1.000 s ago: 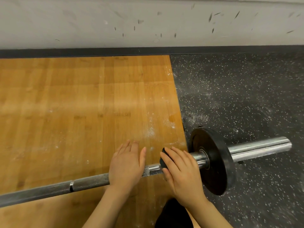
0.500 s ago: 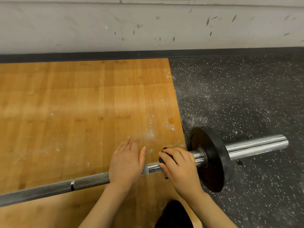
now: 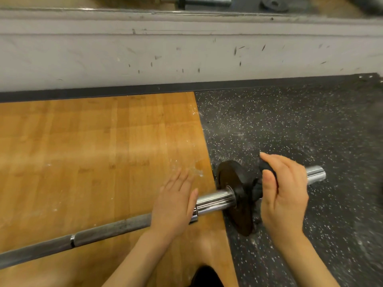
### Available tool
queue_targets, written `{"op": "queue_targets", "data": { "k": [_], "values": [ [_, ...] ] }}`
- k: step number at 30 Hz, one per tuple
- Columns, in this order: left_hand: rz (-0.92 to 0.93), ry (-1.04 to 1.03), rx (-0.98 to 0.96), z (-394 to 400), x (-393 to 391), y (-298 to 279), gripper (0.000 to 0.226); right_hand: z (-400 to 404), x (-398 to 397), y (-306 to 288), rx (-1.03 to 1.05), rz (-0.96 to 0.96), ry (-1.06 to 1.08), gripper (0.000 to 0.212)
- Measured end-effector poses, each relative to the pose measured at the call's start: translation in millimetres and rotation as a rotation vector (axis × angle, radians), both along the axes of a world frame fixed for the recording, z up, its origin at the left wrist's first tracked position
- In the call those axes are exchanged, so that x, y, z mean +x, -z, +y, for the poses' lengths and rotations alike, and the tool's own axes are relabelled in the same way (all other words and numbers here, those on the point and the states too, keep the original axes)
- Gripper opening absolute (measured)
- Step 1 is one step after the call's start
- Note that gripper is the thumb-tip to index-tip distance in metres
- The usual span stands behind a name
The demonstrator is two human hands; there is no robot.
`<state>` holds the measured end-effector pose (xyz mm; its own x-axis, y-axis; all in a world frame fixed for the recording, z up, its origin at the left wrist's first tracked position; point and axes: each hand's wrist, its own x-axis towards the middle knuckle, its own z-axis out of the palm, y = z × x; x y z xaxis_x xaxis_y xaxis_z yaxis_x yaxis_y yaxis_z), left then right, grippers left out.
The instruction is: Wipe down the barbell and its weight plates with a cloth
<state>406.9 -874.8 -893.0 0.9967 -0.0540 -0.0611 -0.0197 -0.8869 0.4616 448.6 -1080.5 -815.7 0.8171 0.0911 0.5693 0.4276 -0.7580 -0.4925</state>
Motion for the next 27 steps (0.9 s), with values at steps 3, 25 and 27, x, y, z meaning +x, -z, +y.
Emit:
{"op": "queue_targets", "data": {
  "k": [3, 25, 27],
  "values": [
    [-0.025, 0.1, -0.001, -26, -2, 0, 0.058, -14, 7, -4, 0.025, 0.049, 0.055, 0.042],
    [-0.074, 0.082, 0.173, -20, 35, 25, 0.056, -7, -7, 63, -0.148, 0.262, -0.031, 0.047],
    [-0.086, 0.079, 0.177, -20, 34, 25, 0.055, -11, -15, 64, -0.166, 0.258, -0.036, 0.048]
  ]
}}
